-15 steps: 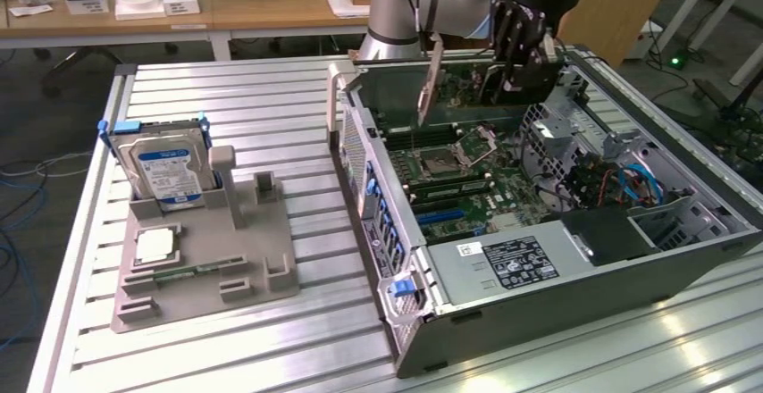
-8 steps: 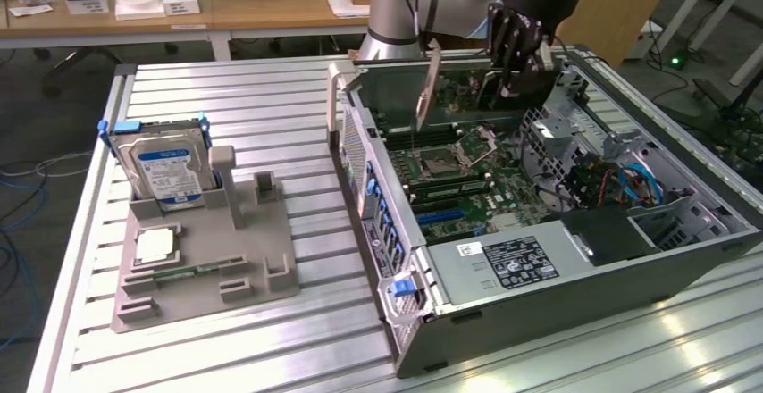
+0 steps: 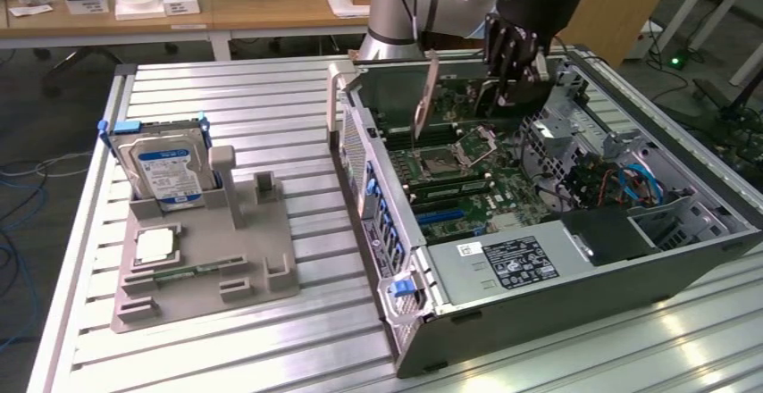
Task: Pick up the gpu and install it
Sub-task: 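Insert the gpu into the slot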
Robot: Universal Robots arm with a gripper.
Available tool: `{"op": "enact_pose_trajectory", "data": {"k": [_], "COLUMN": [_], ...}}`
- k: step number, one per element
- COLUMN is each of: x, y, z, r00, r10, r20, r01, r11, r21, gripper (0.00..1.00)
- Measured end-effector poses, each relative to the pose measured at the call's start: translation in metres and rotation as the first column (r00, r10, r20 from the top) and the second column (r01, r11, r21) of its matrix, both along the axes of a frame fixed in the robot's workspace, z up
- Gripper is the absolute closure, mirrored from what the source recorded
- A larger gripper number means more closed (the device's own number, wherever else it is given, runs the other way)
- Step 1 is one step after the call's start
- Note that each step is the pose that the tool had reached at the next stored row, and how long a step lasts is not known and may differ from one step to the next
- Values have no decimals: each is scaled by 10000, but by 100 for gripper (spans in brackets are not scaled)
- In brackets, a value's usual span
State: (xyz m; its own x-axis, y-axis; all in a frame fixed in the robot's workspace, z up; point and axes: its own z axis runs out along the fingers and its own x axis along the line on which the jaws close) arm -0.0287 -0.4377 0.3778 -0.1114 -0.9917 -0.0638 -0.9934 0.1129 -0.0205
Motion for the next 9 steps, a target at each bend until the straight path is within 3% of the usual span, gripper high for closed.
{"op": "enact_pose_trajectory", "data": {"k": [9], "x": [3], "y": [-12], "z": [-161], "r00": [10000], "r10": [79], "r20": [-42], "r01": [-79], "r11": [10000], "r21": [-2], "gripper": [72]}}
